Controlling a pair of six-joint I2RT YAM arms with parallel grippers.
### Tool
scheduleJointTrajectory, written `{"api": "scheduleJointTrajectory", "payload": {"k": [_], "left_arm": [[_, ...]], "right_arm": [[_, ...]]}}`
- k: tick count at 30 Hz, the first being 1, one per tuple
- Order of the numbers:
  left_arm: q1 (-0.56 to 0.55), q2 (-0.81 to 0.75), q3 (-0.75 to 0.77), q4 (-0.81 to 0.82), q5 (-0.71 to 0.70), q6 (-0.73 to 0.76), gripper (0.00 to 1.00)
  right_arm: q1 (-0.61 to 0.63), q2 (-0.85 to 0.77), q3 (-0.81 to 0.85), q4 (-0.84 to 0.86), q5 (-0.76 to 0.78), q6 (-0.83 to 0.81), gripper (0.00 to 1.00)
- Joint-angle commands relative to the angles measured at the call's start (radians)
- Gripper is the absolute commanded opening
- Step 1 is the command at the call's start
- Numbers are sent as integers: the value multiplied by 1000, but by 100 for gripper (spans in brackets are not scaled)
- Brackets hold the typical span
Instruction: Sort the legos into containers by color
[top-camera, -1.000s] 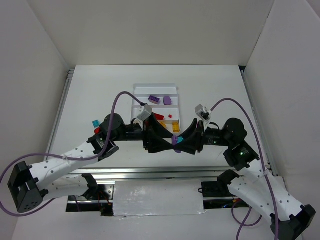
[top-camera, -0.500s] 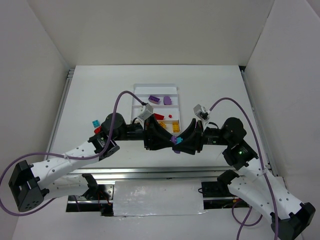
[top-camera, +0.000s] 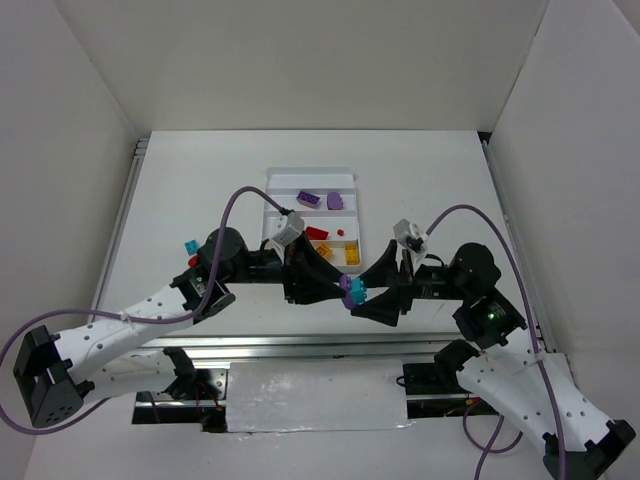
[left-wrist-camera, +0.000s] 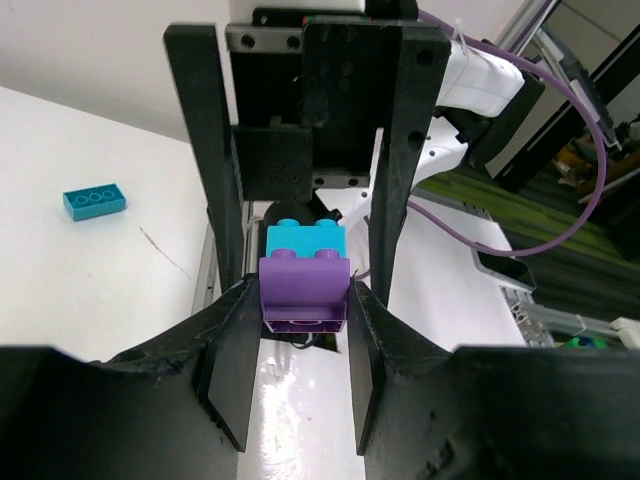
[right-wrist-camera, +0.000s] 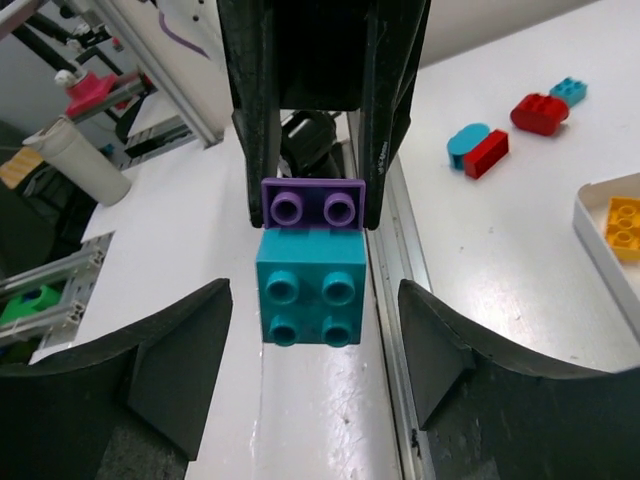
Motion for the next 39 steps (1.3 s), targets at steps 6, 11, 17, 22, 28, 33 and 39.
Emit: {"api": "scheduleJointTrajectory", "payload": {"k": [6,11,17,22,28,33,39], "left_arm": [[-6,-37,34,-7,47,69,0],[-4,-25,34,13,64,54,0],[-6,-20,36,-6,64,68,0],[7,-78,-7,1,32,80,0],[59,-115,-10,-46,-84,97,0],[114,-116,56,-261,-536,69,0],[342,160,226,-483,-999,-107,0]], "right_arm": [[5,-25,24,95,16,37,48],[5,18,24,151,-23,66,28],[5,14,20,145,35,48,0],[-66,-139,-41,142,383,134,0],[-136,-155,-71,121,589,299,0],[-136,-127,-23,-63,855,365,0],[-138,-126,-13,-137,868,405,0]]}}
